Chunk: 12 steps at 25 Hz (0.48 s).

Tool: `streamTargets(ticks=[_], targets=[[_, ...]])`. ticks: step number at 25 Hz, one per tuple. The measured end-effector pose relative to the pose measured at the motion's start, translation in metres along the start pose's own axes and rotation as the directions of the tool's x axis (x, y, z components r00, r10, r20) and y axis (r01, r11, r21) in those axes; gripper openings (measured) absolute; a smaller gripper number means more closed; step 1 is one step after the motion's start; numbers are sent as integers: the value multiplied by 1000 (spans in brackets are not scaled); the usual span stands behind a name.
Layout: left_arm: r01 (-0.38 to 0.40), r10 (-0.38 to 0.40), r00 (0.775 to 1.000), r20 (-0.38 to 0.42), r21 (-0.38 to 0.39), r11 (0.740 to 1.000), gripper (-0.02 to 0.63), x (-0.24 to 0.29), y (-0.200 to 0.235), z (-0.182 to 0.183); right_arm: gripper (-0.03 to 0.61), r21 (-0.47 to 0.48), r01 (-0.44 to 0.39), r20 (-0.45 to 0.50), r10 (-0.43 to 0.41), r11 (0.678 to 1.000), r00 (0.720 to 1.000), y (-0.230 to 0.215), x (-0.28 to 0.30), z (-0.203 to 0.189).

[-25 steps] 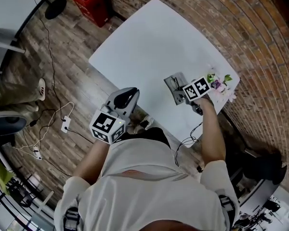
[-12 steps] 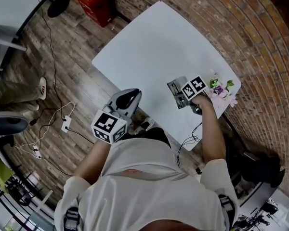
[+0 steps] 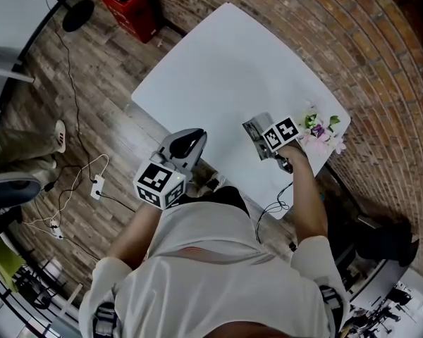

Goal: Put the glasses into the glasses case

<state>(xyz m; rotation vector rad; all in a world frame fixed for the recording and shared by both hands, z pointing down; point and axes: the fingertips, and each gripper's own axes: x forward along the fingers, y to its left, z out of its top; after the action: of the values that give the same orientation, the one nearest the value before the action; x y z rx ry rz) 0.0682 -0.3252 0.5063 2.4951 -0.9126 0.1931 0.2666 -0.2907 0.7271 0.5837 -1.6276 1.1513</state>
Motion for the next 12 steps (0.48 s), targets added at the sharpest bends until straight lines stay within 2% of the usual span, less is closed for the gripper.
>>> streamTargets(ticks=[4, 6, 10, 12], targets=[[10, -10, 1000, -3, -4, 1000, 34, 1, 1, 0, 155, 57, -48, 20, 47, 997, 999, 3, 2, -1], [11, -11, 1000, -5, -5, 1000, 34, 0, 2, 0, 163, 56, -3, 34, 1, 998, 999, -2, -2, 1], [7, -7, 1000, -6, -12, 1000, 34, -3, 6, -1, 177, 16, 145, 70, -146, 989, 987, -13, -13, 8], [10, -10, 1000, -3, -12, 1000, 34, -2, 8, 0, 218, 10, 190, 101, -190, 982, 977, -18, -21, 12]])
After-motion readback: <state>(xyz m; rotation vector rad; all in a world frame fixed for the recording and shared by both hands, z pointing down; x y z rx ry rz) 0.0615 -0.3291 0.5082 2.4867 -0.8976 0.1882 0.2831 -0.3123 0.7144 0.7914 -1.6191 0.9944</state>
